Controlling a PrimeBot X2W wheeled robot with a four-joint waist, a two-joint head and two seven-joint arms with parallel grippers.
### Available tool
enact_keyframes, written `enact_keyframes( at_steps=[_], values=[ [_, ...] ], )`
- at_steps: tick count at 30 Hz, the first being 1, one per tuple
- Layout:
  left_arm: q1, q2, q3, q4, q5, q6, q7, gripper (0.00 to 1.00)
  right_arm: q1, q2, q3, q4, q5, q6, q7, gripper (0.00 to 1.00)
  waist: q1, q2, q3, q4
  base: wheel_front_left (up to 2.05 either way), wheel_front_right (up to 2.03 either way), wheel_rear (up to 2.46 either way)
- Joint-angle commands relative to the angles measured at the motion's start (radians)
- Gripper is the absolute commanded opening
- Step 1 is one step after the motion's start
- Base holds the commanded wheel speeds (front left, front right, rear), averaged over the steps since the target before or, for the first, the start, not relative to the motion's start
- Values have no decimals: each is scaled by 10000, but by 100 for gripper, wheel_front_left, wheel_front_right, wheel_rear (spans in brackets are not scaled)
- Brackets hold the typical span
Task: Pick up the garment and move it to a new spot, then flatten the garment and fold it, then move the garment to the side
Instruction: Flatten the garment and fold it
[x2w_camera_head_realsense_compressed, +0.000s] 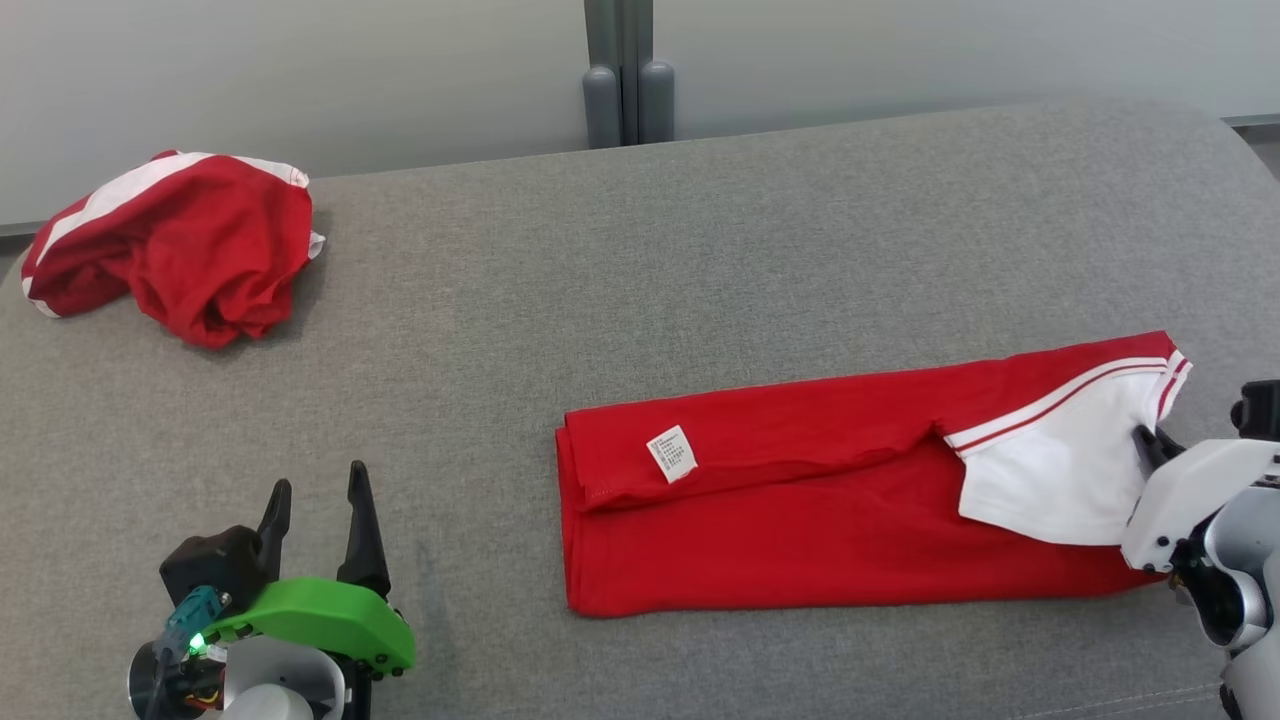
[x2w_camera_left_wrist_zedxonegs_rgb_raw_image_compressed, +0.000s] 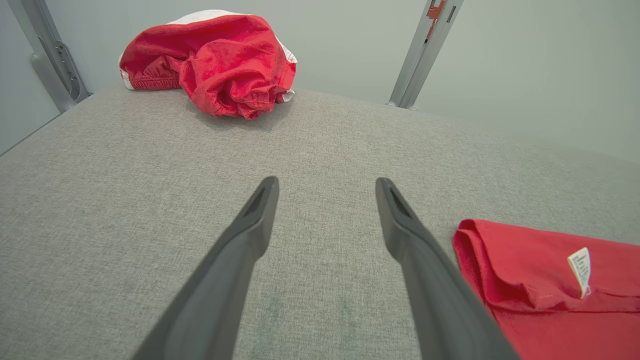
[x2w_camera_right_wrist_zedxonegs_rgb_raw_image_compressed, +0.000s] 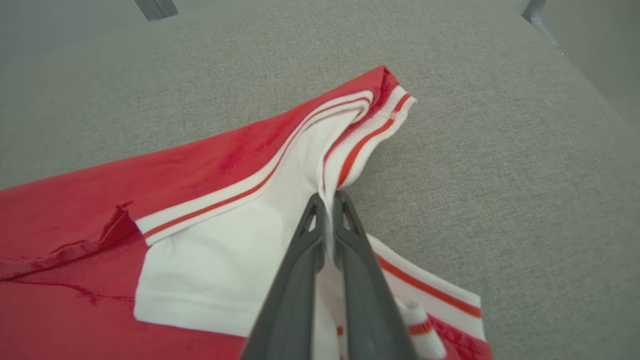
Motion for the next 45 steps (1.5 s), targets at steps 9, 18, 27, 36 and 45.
enact_keyframes(
  at_steps=[9,18,27,36,45],
  values=[
    [-107,-3,-17,32,-13,-16,-37,100,395,827,1363,-2453,1059,-14,719,0,0,0,-153,448,0,0,0],
    [-196,-73,-53,112,-70,-73,-101,100,413,1351,3278,-3457,1637,-12,1025,0,0,0,-213,914,0,0,0],
    [-353,-186,-130,223,-90,-145,-144,100,-334,2168,4756,-2652,2122,-11,760,0,0,0,-18,1299,0,0,0],
    [-541,-330,-193,392,-104,-224,-227,100,-1149,2526,5765,-1025,2428,-9,349,5,0,0,149,1612,0,0,0],
    [-597,-413,-252,581,-100,-290,-313,100,-1743,2633,6574,-415,2957,-9,-412,100,0,0,90,1567,0,0,0]
  ],
)
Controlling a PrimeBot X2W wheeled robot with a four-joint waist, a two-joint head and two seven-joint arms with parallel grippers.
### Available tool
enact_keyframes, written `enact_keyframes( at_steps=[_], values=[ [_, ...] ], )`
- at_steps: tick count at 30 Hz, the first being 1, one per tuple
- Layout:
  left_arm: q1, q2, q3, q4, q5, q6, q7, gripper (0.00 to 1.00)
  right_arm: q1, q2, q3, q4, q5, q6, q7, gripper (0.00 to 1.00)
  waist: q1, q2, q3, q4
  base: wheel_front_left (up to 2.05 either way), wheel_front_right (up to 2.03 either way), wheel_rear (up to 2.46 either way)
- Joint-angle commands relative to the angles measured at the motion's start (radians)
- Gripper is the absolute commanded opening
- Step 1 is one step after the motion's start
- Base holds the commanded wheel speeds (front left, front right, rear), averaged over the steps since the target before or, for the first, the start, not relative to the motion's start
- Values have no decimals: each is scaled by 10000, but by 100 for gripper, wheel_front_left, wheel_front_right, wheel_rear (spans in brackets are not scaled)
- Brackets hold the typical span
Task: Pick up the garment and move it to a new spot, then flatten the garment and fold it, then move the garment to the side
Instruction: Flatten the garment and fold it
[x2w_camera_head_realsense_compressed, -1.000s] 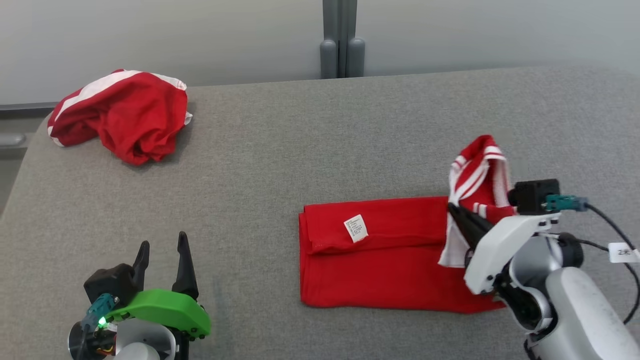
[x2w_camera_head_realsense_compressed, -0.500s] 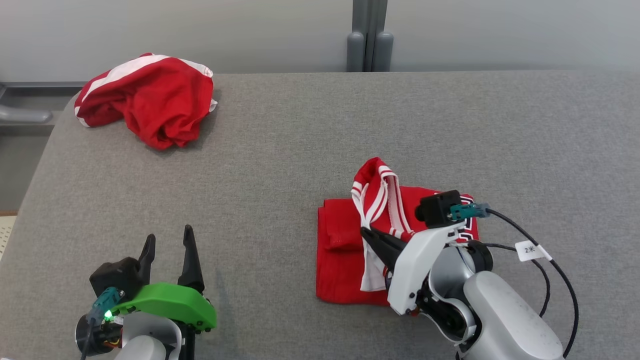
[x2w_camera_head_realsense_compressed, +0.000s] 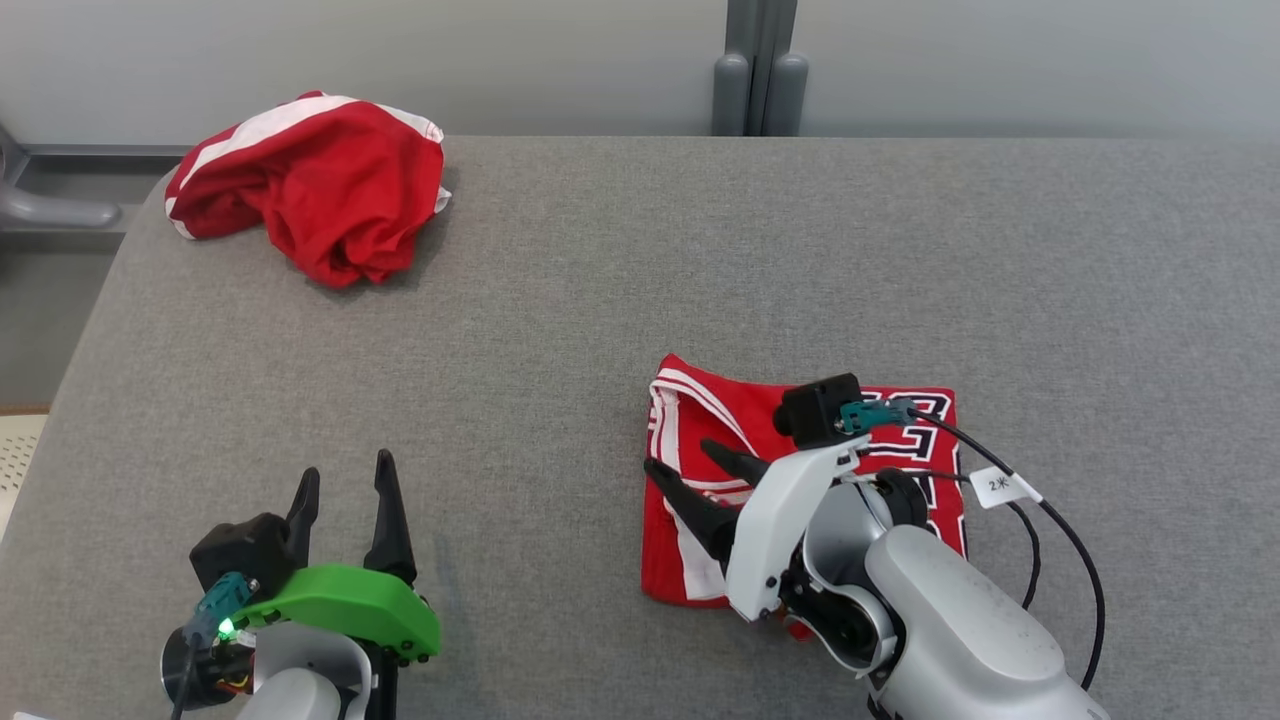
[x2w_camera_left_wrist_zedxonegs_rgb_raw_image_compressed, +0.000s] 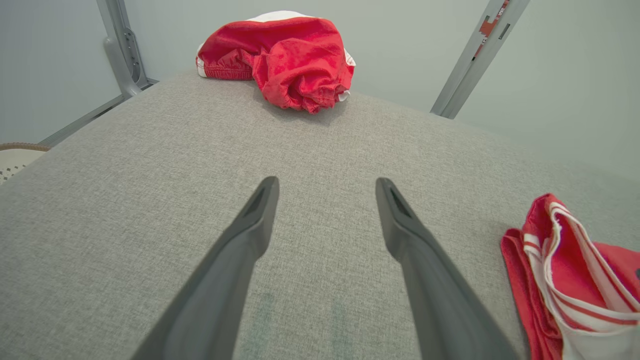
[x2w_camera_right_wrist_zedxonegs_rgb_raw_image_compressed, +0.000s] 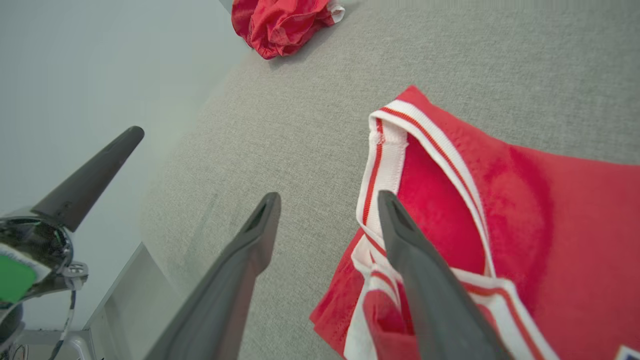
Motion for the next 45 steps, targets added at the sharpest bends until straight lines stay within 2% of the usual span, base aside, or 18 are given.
enact_keyframes(
  at_steps=[1,7,12,18,24,34,45],
  values=[
    [-165,-13,-20,39,13,-67,-75,100,-71,-26,80,-61,92,-1,-149,100,0,0,-61,-53,0,0,0],
    [-75,-5,-104,75,41,-89,-66,100,-109,-221,192,-438,202,-1,-657,100,0,0,-260,-244,0,0,0],
    [66,46,-134,55,37,-30,-56,100,194,-525,-215,-705,-47,-3,-1101,100,0,0,-451,-406,0,0,0],
    [173,50,-305,-11,155,-76,-83,100,623,-965,-1247,-854,-884,-1,-1732,100,0,0,-705,-571,0,0,0],
    [-60,-237,-649,139,360,-167,-149,100,1443,-1224,-2626,-1027,-2098,-1,-2439,100,0,0,-989,-632,0,0,0],
    [-1,-793,-825,754,549,-473,-423,100,2922,-531,-4611,-1794,-4049,-1,-3461,100,0,0,-1272,-788,0,0,0],
    [470,-992,-437,1016,900,-658,-485,100,3864,-32,-5384,-2117,-4692,-3,-3990,100,0,0,-1434,-884,0,0,0]
  ],
)
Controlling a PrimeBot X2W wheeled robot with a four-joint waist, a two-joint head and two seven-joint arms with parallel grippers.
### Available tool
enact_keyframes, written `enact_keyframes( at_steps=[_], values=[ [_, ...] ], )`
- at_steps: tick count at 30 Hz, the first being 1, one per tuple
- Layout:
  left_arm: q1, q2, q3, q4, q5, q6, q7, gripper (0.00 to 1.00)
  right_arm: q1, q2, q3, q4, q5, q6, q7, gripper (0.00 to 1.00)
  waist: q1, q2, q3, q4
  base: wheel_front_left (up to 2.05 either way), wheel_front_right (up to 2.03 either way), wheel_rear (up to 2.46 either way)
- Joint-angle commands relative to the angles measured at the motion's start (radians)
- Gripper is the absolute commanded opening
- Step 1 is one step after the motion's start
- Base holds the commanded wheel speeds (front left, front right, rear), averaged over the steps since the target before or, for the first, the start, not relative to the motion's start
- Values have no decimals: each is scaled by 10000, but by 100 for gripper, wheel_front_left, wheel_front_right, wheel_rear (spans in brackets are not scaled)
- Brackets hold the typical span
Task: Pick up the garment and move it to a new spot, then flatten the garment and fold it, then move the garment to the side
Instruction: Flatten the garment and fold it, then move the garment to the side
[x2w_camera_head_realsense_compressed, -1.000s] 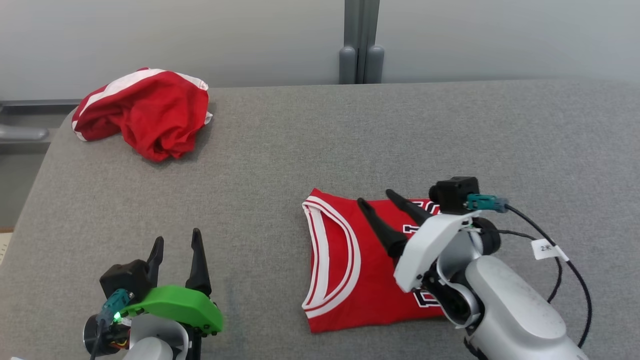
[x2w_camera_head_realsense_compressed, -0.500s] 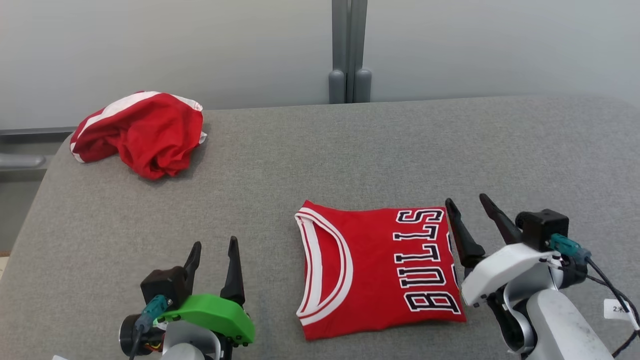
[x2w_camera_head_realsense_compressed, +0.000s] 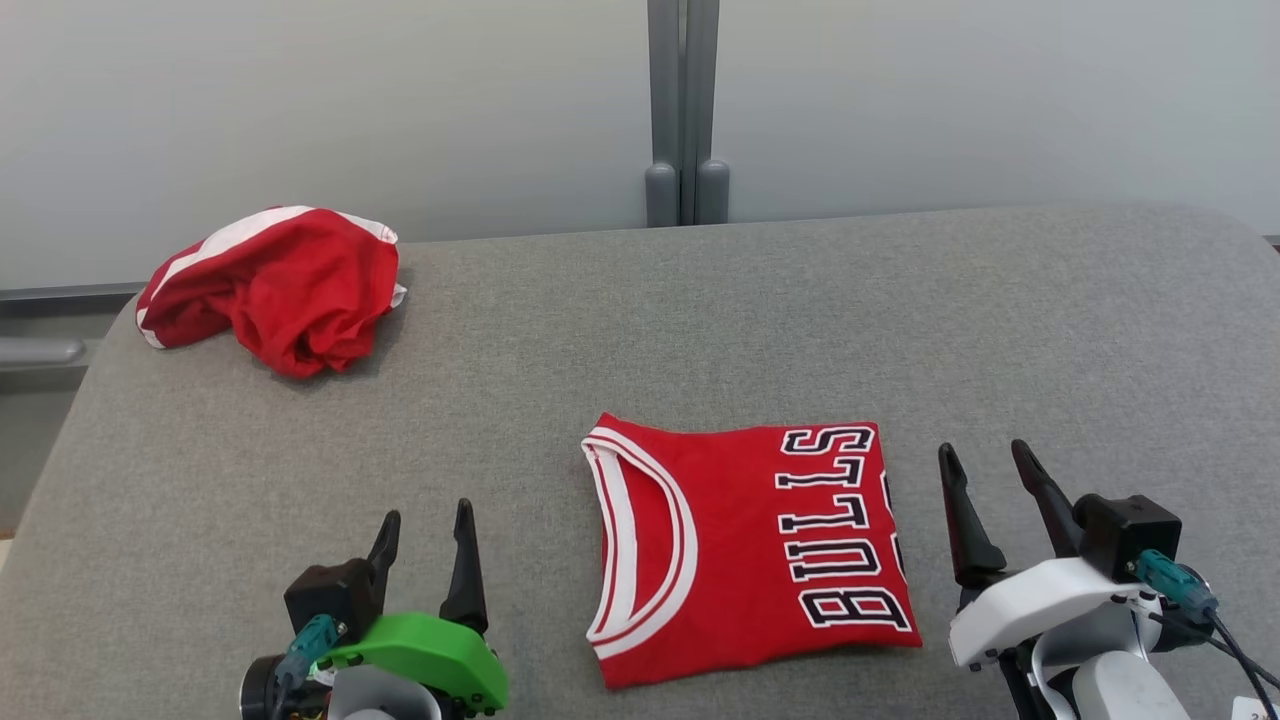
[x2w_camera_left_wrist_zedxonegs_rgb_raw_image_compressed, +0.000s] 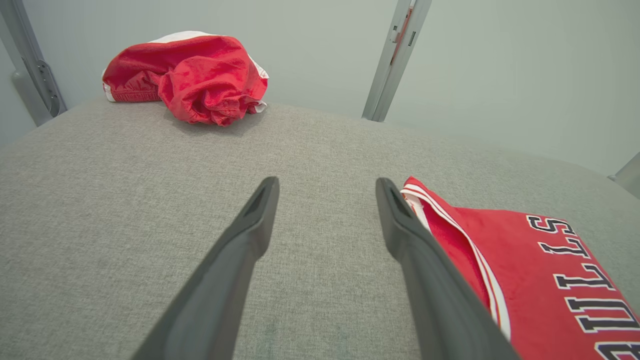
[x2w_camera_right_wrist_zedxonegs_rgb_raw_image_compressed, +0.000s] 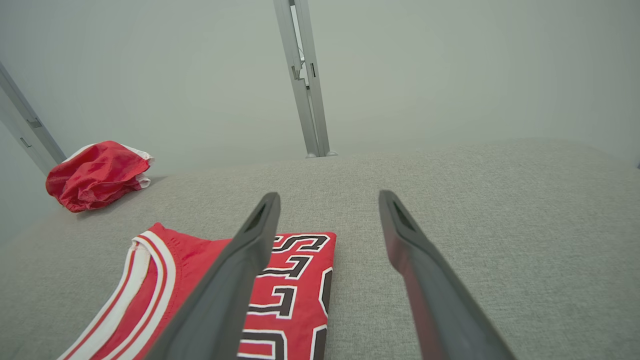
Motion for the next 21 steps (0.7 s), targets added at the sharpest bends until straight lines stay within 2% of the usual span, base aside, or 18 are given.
enact_keyframes(
  at_steps=[1,21],
  values=[
    [190,-32,109,-49,166,-2,-48,100,183,-10,-115,-52,-48,-5,-112,100,0,-1,-3,-1,0,0,0],
    [317,-161,557,-67,619,-161,-45,100,171,31,201,85,504,-5,-125,100,0,-1,21,73,0,0,0]
  ],
)
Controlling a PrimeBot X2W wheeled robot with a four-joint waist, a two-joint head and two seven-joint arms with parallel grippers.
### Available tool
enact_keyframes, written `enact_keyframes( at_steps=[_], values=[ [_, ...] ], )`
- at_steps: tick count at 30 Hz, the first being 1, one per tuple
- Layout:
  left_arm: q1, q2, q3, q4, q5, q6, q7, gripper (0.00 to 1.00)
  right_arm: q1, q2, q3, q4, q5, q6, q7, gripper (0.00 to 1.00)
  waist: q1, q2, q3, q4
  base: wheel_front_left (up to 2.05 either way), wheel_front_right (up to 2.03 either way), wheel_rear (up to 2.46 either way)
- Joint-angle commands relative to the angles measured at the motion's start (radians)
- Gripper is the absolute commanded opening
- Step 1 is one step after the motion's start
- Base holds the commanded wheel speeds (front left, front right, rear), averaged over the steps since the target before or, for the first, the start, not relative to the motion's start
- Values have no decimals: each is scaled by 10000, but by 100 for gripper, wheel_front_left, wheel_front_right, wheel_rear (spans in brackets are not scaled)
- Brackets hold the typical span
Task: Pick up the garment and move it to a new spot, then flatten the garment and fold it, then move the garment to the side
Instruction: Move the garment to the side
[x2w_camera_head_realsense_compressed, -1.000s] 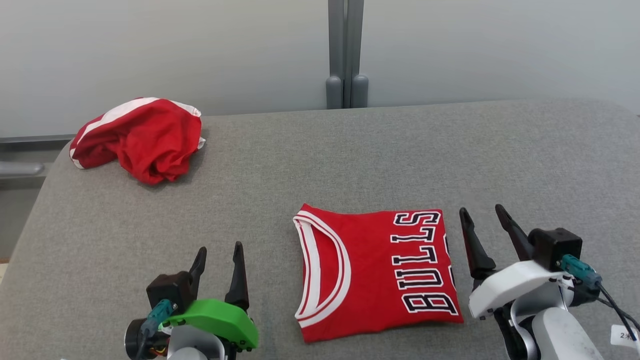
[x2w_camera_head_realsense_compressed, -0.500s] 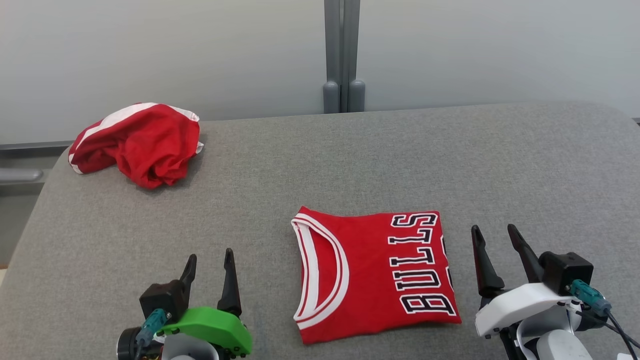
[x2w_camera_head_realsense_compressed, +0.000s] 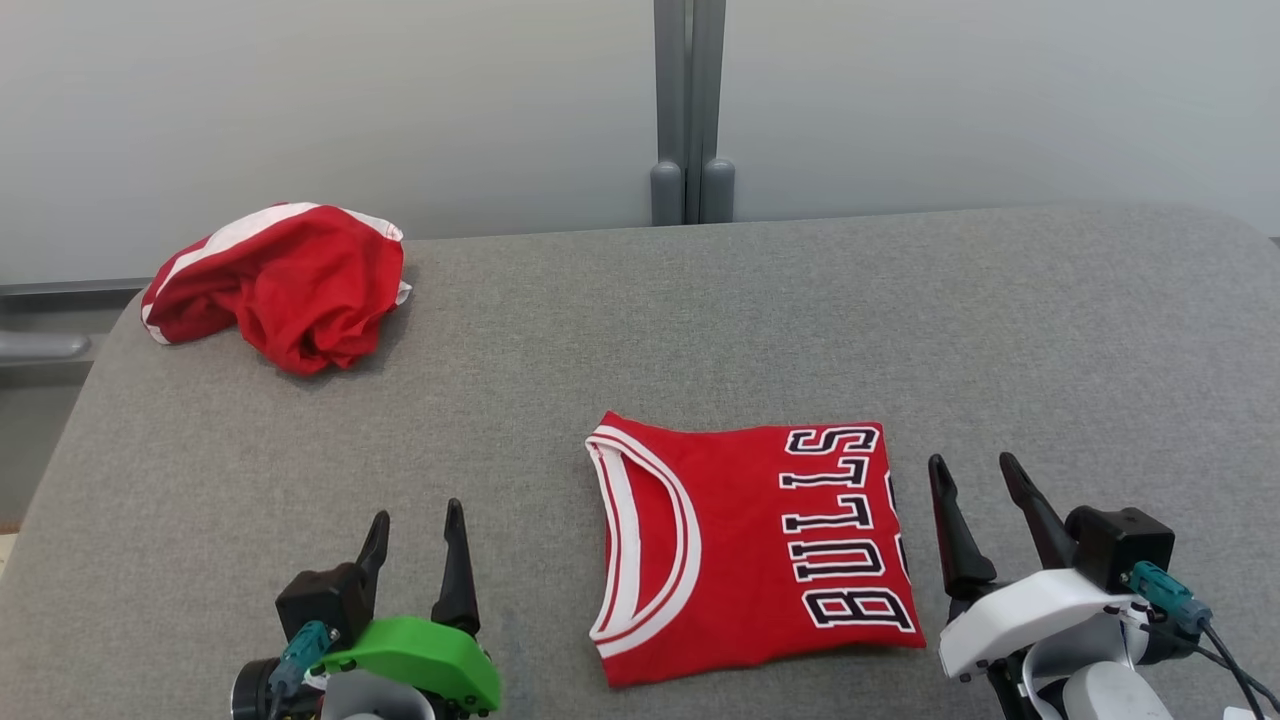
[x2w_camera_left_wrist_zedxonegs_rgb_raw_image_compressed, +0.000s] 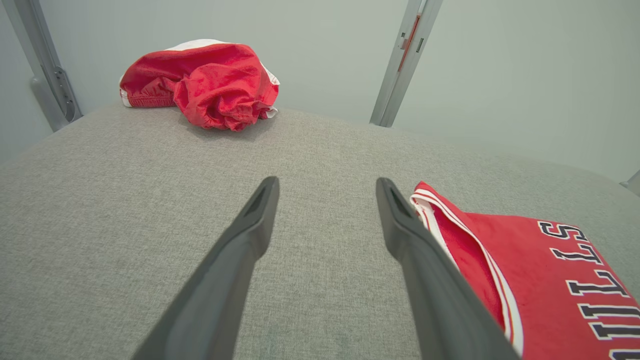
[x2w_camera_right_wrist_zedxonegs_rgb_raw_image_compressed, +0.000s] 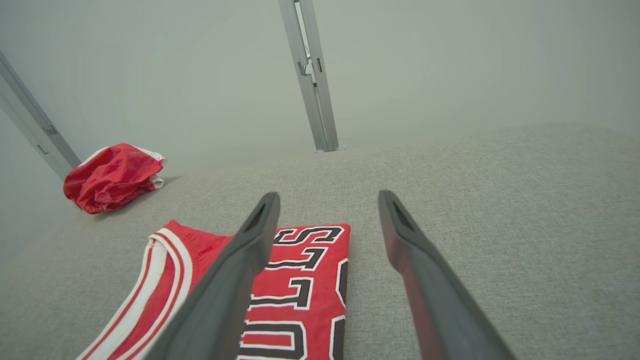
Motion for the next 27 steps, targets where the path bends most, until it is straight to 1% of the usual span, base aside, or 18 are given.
enact_keyframes(
  at_steps=[1,12,18,24,27],
  values=[
    [74,12,25,51,100,-50,-32,100,6,-25,15,27,40,-5,36,100,0,0,5,-2,0,0,0],
    [51,28,64,115,117,-89,-32,100,-1,-24,-19,86,68,-5,63,100,0,0,5,-10,0,0,0],
    [-56,177,72,154,131,-173,-32,100,-105,-23,-81,162,-31,-5,185,100,0,0,38,19,0,0,0],
    [-177,379,88,185,199,-308,-32,100,-316,-23,-288,413,-66,-5,786,100,0,0,142,146,0,0,0],
    [-234,455,20,220,240,-462,-32,100,-536,-110,-408,668,-312,-5,1209,100,0,0,245,284,0,0,0]
  ],
)
